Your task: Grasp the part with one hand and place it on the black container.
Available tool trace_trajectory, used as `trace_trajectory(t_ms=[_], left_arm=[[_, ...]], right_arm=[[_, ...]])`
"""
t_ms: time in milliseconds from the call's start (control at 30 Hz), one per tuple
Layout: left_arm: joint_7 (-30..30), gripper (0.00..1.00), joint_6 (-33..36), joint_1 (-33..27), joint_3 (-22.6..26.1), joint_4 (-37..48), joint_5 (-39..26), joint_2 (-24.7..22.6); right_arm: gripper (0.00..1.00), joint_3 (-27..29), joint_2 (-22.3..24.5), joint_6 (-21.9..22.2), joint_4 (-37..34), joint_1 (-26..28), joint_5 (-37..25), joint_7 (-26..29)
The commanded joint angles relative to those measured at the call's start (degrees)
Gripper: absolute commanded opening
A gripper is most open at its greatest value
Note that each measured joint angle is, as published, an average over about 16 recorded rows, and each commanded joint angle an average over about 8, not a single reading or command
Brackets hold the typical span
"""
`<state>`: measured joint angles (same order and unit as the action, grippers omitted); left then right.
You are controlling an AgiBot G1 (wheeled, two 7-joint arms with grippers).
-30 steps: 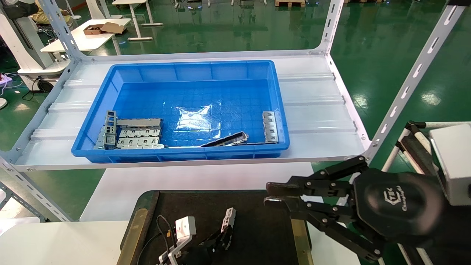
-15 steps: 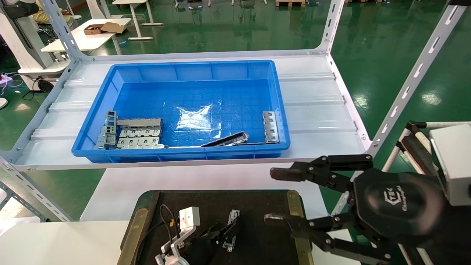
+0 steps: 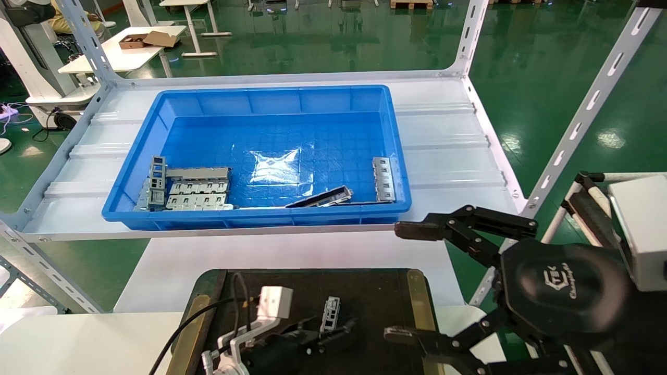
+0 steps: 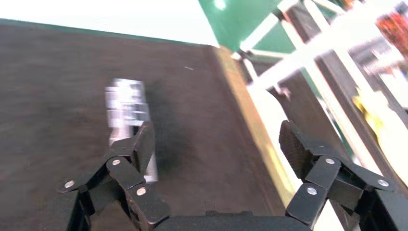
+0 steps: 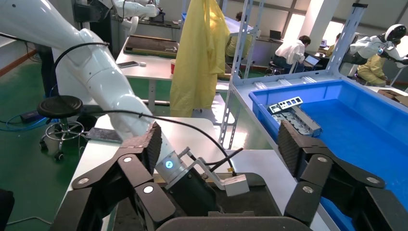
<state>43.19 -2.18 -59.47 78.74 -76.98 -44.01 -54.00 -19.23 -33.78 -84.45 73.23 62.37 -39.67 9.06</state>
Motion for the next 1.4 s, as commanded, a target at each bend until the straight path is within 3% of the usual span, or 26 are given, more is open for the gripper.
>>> trace_trajectory(t_ms=[33,300,533,800,1067,1400], left_arm=[[-0.55,1.00,3.23,-0.89,-0.36,-0.62,-0.99,0.91],[-9.27,1.00,17.25,0.74,-8.95,-0.60,-2.72,1.98],[-19.47,1.00,29.73,1.69,-16.43,-0.34,-0.55,4.70],[-28.50,1.00,42.96,0.73,-20.49,0.15,1.05,9.57],[-30.39,1.00,50.31,-2.84,-22.44,0.50,1.97,13.73],[-29.09,1.00,53.51,-6.08,-23.33,0.36,2.54,15.62]], right_arm=[[1.00,0.00,0.00,0.00,0.00,0.00,0.00,0.00],[1.00,-0.01,0.01,0.01,0.00,0.00,0.01,-0.01],[1.00,-0.02,0.01,0.01,0.00,0.01,0.02,-0.01],[1.00,-0.03,0.01,0.01,0.00,0.01,0.02,-0.02],[1.00,-0.05,0.02,0.02,0.00,0.01,0.03,-0.02],[1.00,-0.06,0.02,0.02,0.00,0.01,0.04,-0.03]])
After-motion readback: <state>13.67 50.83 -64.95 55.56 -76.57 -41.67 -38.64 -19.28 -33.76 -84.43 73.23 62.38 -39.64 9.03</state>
